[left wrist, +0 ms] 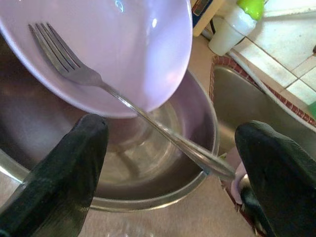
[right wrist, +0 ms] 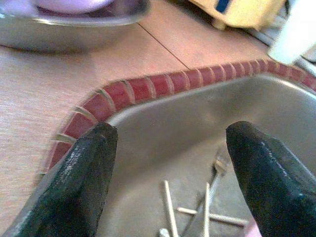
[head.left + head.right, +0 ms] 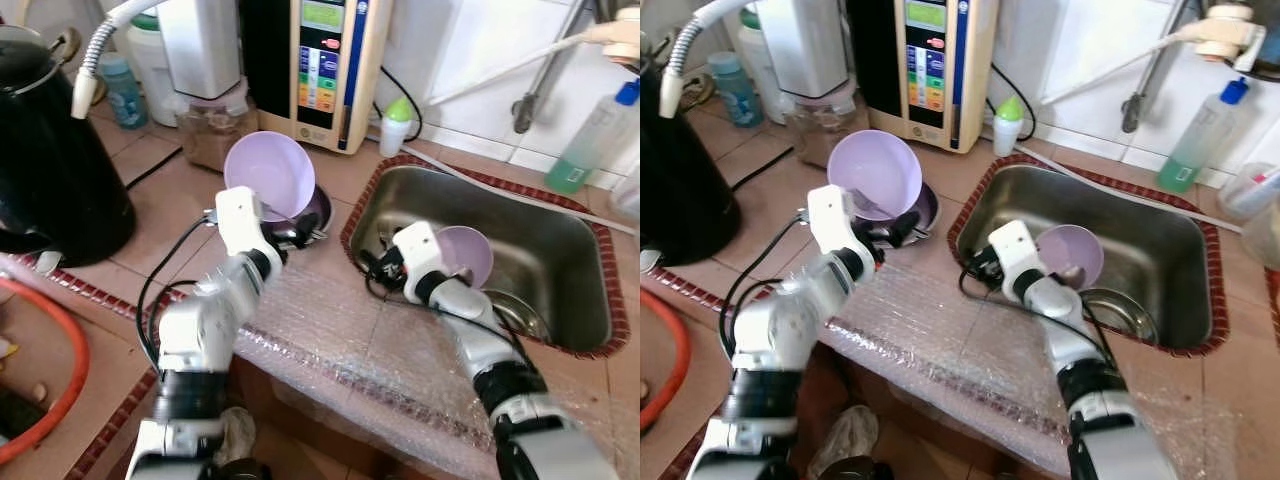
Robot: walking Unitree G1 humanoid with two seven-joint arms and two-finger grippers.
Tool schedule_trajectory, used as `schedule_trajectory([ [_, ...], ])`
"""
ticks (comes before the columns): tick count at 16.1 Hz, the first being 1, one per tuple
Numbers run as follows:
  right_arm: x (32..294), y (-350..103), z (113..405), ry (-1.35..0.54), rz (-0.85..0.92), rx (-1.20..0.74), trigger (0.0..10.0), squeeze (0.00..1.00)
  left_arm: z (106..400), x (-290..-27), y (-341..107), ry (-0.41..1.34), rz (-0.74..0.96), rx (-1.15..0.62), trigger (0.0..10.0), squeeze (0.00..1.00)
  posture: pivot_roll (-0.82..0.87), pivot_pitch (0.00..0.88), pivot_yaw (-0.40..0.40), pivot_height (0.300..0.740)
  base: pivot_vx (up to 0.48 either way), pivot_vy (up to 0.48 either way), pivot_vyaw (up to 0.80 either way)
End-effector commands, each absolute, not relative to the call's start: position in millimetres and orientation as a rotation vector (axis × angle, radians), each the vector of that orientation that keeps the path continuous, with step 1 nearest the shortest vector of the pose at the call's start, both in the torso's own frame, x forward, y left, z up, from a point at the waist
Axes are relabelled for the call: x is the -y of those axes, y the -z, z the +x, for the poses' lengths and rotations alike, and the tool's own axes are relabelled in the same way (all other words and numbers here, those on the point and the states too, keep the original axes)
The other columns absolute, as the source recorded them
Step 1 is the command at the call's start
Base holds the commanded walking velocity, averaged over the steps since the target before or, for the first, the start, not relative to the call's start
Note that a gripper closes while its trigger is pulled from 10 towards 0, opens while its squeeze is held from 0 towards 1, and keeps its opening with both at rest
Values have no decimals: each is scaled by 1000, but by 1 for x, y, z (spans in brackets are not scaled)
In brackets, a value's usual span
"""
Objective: Kitchen organization
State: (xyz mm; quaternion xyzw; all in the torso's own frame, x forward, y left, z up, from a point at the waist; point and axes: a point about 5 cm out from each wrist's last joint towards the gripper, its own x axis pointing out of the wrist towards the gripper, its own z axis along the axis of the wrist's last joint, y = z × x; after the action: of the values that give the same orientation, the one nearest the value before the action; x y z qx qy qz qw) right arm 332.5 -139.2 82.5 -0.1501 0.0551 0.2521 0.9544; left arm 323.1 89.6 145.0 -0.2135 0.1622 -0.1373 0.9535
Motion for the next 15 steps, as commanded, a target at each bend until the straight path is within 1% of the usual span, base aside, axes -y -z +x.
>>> schedule_trajectory([
  [1,132,-76,324,-577,-285,-132,10000,0,326,-88,-142,277,-429,-362,10000,0,19,0,6,740,0,0,0],
  [2,129,-81,322,-595,-272,-95,10000,0,327,-87,-141,273,-478,-392,10000,0,19,0,6,740,0,0,0],
  [4,124,-97,320,-606,-240,3,10000,0,327,-87,-139,263,-496,-417,10000,0,19,0,6,740,0,0,0],
  [6,119,-125,320,-550,-242,166,10000,0,326,-84,-136,264,-502,-439,10000,0,10,0,8,740,0,0,0],
  [8,118,-145,322,-475,-236,253,10000,0,324,-80,-137,275,-514,-450,10000,0,9,0,6,740,0,0,0],
  [10,115,-158,323,-467,-202,291,10000,0,322,-79,-136,277,-520,-462,10000,0,12,0,6,740,0,0,0],
  [12,111,-170,323,-476,-187,312,10000,0,316,-78,-130,274,-533,-519,10000,0,13,0,6,740,0,0,0],
  [15,112,-164,323,-478,-193,286,10000,0,313,-76,-130,298,-517,-531,10000,0,17,0,6,740,0,0,0],
])
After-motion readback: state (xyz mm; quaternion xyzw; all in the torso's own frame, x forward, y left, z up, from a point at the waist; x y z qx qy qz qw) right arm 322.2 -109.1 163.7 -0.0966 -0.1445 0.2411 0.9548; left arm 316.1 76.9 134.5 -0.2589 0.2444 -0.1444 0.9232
